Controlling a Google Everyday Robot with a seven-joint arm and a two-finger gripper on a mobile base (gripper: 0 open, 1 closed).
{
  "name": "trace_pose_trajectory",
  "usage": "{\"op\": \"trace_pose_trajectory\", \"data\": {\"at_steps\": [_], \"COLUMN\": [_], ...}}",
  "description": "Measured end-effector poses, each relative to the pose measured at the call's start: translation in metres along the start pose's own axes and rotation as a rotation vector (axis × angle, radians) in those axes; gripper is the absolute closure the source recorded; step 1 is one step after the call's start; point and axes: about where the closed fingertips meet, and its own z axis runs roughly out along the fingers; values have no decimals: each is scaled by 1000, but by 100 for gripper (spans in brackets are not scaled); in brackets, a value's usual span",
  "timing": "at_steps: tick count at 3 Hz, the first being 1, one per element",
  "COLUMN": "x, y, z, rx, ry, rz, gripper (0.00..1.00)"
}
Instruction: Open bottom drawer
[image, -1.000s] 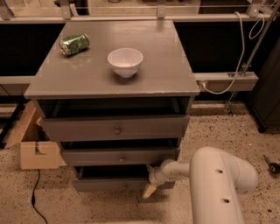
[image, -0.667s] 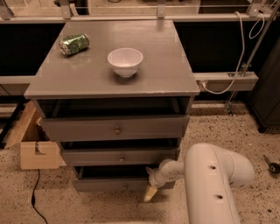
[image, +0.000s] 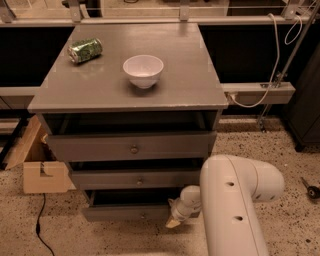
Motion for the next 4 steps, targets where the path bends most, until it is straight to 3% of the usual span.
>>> {"op": "trace_pose_trajectory", "data": {"at_steps": [2,3,4], "x": [2,13,18], "y": [9,37,66], "z": [-5,-9,-7], "rx": [-14,3,15], "ry": [10,-7,-46], "rz": [16,54,78], "gripper": [89,100,100]}}
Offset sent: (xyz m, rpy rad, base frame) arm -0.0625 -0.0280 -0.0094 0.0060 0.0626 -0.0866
